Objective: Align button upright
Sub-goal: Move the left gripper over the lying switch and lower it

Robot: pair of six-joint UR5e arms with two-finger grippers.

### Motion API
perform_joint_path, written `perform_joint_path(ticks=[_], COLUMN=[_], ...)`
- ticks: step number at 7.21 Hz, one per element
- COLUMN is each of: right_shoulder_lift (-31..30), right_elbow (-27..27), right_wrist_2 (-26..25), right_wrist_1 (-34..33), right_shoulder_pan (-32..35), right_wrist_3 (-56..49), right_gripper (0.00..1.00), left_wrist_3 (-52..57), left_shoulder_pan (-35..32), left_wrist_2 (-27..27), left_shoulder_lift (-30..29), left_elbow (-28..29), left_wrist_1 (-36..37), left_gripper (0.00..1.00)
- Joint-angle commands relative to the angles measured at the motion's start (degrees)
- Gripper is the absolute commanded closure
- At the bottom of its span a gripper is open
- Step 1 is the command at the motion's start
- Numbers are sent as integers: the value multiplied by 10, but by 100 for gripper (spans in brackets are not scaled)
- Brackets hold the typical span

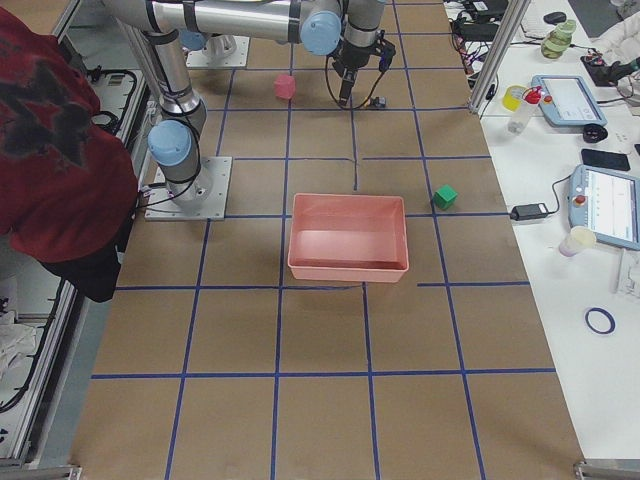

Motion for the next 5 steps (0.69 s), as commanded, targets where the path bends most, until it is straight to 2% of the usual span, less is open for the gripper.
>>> perform_joint_path(ticks=[1, 5], right_shoulder_lift=[-1, 1], right_elbow=[-6, -1], right_wrist_2=[1, -1], right_wrist_1=[1, -1], right_shoulder_pan=[0, 1], right_wrist_3=[4, 4], right_gripper=[0, 0], left_wrist_3=[-13, -74], left_shoulder_pan=[-18, -26], left_wrist_2=[33, 65], left_shoulder_lift=[-49, -108], left_elbow=[38, 80], left_wrist_1=[15, 19], left_gripper=[0, 0])
